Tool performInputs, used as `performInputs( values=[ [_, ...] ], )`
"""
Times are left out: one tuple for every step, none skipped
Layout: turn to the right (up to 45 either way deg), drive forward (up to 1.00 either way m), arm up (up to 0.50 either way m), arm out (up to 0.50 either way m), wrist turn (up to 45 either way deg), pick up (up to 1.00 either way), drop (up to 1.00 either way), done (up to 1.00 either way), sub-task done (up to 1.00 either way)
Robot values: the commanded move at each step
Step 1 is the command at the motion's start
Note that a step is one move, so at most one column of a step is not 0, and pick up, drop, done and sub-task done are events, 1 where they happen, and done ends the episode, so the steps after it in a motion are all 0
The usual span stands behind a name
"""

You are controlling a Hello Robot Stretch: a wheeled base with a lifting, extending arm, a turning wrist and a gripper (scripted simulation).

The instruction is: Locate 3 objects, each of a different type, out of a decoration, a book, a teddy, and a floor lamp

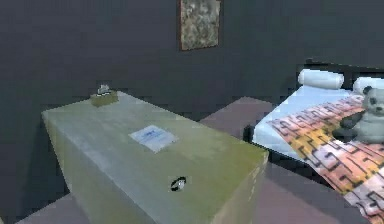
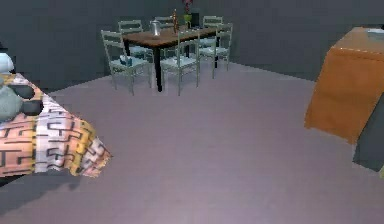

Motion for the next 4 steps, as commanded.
performInputs(
  values=[
    [-9.0,0.0,0.0,0.0,0.0,0.0,0.0,0.0,0.0],
    [0.0,0.0,0.0,0.0,0.0,0.0,0.0,0.0,1.0],
    [45.0,0.0,0.0,0.0,0.0,0.0,0.0,0.0,0.0],
    [45.0,0.0,0.0,0.0,0.0,0.0,0.0,0.0,0.0]
  ],
)
